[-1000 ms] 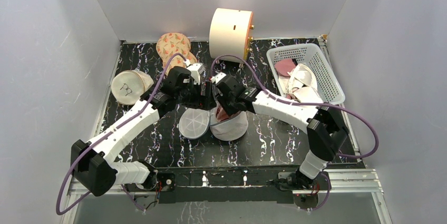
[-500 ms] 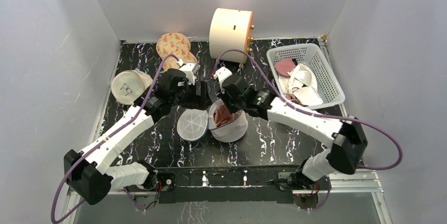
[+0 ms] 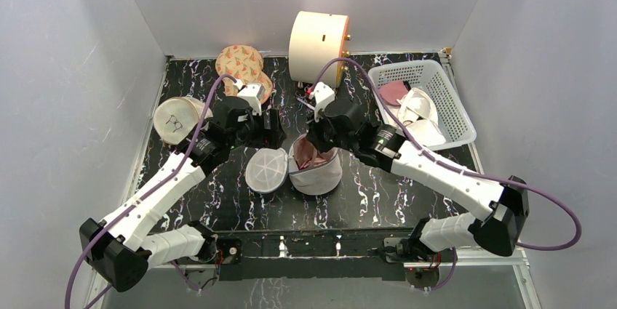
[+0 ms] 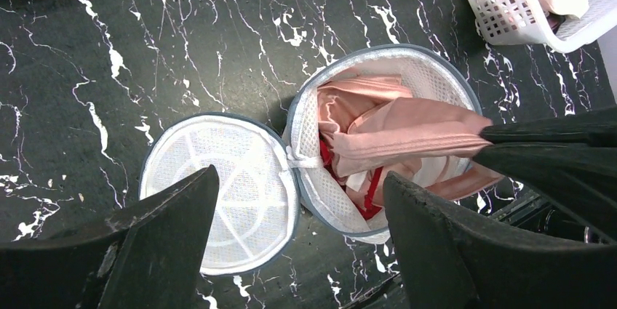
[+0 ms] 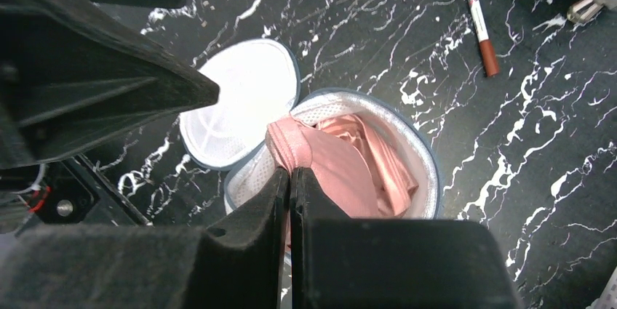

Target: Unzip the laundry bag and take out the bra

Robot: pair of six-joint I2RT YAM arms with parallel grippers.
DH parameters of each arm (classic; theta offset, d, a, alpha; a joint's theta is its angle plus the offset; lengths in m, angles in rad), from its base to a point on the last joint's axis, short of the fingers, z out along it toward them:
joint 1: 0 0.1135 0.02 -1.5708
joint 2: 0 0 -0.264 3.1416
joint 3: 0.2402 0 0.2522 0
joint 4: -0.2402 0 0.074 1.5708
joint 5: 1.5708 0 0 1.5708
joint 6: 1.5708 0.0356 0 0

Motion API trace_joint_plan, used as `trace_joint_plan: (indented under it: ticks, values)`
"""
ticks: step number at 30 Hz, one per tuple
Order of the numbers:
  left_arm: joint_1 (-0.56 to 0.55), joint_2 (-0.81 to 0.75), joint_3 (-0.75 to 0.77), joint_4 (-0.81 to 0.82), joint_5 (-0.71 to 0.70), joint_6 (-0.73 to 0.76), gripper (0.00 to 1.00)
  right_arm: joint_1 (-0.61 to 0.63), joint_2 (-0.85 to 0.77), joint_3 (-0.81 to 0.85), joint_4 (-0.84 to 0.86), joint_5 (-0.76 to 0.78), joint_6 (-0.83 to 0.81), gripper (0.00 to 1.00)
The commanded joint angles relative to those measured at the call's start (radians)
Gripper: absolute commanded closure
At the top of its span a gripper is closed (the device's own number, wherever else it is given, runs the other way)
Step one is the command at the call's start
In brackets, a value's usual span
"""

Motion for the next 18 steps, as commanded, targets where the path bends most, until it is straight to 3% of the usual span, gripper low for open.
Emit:
trace_joint_plan:
  ticks: [1,18]
  values:
    - [-0.003,-0.024,-0.010,0.016,-0.016,0.006,0.18,0.007,-0.086,0.019,0.110,0.009,0.033,1.00]
    - [-0.002,-0.015,-0.007,0.021,-0.005,0.006,0.18,0.007,-0.200,0.123,0.108,0.095,-0.047,1.00]
